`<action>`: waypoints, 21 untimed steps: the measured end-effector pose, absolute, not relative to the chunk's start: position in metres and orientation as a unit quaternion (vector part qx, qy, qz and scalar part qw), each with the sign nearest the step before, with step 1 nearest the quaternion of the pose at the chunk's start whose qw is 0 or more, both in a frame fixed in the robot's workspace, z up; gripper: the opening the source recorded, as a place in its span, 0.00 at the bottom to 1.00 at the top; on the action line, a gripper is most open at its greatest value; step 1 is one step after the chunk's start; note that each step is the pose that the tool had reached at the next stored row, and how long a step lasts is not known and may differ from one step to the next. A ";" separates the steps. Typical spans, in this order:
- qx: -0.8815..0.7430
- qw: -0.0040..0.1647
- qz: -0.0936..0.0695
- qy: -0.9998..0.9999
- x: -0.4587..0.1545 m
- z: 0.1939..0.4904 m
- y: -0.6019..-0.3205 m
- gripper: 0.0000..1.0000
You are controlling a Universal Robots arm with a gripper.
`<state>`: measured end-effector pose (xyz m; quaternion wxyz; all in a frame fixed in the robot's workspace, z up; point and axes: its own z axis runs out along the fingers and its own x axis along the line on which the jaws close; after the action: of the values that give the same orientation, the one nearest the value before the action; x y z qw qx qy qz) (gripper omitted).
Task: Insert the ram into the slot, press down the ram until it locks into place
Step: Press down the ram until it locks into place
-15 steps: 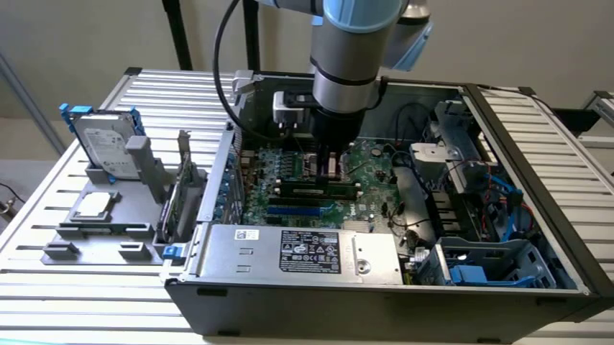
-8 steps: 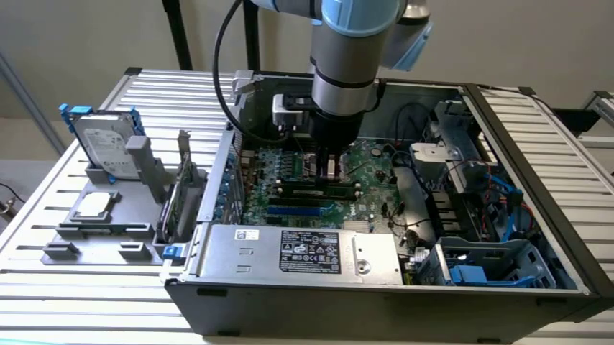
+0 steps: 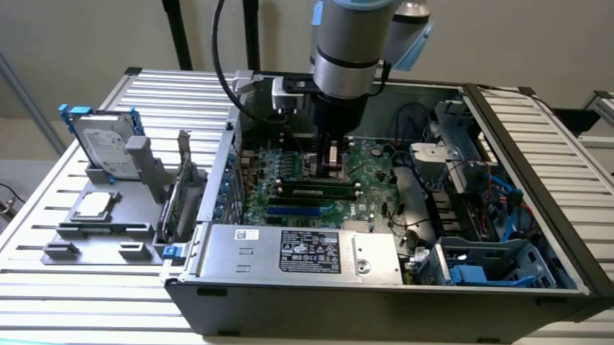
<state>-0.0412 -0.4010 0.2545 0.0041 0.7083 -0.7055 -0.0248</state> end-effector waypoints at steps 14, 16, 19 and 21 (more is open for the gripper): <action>0.708 0.004 -0.025 -0.705 -0.041 0.270 -0.401 0.10; 0.708 0.004 -0.025 -0.705 -0.041 0.270 -0.401 0.10; 0.708 0.004 -0.025 -0.705 -0.041 0.270 -0.401 0.10; 0.708 0.004 -0.025 -0.705 -0.041 0.270 -0.401 0.10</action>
<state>-0.0412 -0.4010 0.2704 0.0042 0.7083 -0.7054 -0.0249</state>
